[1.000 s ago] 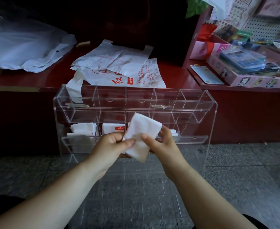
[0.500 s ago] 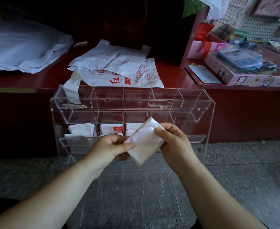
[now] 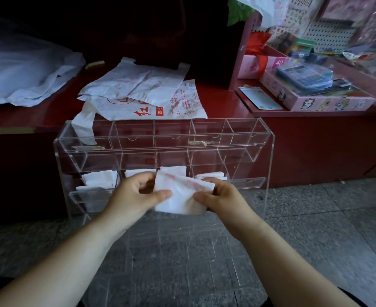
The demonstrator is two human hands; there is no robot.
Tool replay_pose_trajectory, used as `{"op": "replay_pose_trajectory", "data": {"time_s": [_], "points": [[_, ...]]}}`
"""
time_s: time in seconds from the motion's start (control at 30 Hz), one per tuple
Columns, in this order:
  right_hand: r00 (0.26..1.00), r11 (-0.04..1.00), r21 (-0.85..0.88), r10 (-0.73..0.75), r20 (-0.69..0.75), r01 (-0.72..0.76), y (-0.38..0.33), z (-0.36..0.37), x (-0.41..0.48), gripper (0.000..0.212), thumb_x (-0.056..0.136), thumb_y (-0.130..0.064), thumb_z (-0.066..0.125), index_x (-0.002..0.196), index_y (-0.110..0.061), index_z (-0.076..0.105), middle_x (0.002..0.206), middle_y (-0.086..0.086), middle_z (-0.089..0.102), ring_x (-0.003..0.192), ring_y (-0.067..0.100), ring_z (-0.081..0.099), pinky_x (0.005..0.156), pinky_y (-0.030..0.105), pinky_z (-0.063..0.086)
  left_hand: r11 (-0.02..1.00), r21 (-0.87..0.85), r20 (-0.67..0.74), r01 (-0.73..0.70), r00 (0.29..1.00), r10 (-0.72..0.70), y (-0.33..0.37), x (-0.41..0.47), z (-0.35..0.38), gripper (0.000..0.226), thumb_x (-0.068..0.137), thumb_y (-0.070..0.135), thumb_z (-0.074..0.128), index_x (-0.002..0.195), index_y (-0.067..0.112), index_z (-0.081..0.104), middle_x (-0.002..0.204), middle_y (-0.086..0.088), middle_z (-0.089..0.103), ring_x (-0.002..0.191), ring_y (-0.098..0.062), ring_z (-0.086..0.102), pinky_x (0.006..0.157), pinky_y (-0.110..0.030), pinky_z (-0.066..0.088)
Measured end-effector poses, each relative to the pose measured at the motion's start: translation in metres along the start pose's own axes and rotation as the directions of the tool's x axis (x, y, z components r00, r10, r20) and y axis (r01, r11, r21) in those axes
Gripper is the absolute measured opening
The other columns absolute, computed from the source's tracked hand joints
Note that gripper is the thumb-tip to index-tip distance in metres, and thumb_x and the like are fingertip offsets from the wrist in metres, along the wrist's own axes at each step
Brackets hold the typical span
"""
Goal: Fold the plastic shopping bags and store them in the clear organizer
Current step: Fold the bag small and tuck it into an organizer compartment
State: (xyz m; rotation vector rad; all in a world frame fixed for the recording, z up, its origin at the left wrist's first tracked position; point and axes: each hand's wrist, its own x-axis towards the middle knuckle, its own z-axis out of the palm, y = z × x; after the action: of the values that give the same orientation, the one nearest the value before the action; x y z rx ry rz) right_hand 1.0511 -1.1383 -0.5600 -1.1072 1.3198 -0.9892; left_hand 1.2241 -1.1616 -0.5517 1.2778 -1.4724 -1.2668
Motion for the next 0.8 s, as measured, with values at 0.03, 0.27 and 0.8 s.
{"op": "replay_pose_trajectory", "data": {"time_s": [0.03,0.27,0.8], "points": [[1.0,1.0,0.021,-0.013,-0.027,0.013,0.001,0.0,-0.001,0.023,0.086,0.002,0.055,0.083,-0.02,0.062,0.082,0.001,0.065,0.079,0.017,0.059,0.077,0.035,0.05,0.999,0.042,0.018,0.026,0.999,-0.027,-0.002,-0.002,0.004,0.022,0.074,0.002,0.069,0.078,0.022,0.062,0.07,0.008,0.069,0.069,-0.006,0.062,0.064,-0.019,0.048],[0.989,0.99,0.082,-0.109,-0.097,0.117,-0.002,-0.02,-0.001,0.023,0.086,0.004,0.054,0.084,-0.018,0.061,0.078,-0.003,0.065,0.067,0.001,0.062,0.068,0.02,0.051,0.989,0.14,-0.141,0.04,0.99,-0.02,-0.003,0.006,0.022,0.021,0.078,0.003,0.067,0.059,0.01,0.062,0.044,0.007,0.06,0.049,-0.007,0.056,0.061,-0.025,0.045],[0.72,0.938,0.346,0.256,-0.644,-0.025,0.025,-0.127,0.026,0.026,0.093,-0.014,0.047,0.116,-0.005,0.056,0.09,0.003,0.058,0.088,0.018,0.052,0.059,0.02,0.036,0.691,0.635,0.253,-0.345,0.938,0.235,0.048,0.083,0.14,0.019,0.082,0.006,0.053,0.079,0.018,0.067,0.085,-0.005,0.066,0.087,-0.028,0.06,0.073,-0.033,0.046]]}}
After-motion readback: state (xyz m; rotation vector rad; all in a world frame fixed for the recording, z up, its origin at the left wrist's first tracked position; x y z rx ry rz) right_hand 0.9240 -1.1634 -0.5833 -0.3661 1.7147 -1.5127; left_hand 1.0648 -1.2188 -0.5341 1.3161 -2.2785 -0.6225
